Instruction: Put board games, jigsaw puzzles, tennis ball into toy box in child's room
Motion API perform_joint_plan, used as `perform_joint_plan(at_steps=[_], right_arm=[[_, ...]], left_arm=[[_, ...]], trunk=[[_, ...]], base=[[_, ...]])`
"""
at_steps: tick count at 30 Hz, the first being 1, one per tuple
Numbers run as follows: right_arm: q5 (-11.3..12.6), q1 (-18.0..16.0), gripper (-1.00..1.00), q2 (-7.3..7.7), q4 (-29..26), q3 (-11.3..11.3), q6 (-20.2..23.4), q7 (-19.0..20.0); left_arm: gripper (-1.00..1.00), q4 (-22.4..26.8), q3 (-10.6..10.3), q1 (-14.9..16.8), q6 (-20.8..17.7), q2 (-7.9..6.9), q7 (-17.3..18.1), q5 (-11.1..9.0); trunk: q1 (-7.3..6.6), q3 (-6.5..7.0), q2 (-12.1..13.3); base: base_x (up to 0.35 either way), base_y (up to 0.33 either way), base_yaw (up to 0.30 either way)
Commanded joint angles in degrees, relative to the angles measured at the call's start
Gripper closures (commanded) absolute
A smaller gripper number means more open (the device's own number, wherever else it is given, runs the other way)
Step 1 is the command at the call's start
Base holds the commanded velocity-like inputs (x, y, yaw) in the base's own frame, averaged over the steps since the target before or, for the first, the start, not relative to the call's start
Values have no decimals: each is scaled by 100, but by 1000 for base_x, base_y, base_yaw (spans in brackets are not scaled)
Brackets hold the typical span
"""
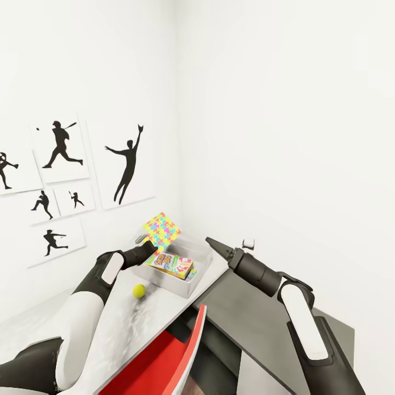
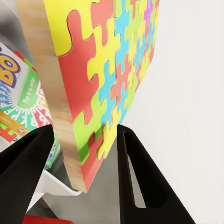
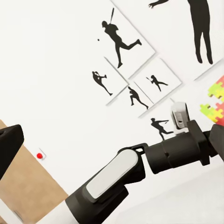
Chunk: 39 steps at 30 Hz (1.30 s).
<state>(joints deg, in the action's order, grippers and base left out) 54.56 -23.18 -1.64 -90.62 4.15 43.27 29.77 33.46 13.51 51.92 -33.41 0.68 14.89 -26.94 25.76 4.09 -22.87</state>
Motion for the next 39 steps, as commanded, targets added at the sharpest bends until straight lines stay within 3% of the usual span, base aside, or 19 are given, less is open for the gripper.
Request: perform_joint_plan(at_steps=[1,21,39], right_arm=[[18,-2,-100,-3,1,-6,33,3],[20,-2,-100,-1,1,-7,102,3],[20,-2,-100,-3,1,28,102,0]], left_arm=[[100,3,42,3,-50,5,12,-14],[100,3,41,3,-50,11,14,-13],[100,3,33,3,-51,12,8,-13]], trunk=[[2,-6,-5],[2,-19,-5],[2,-155,-5]], base=[[0,0,0],[0,0,0],[0,0,0]])
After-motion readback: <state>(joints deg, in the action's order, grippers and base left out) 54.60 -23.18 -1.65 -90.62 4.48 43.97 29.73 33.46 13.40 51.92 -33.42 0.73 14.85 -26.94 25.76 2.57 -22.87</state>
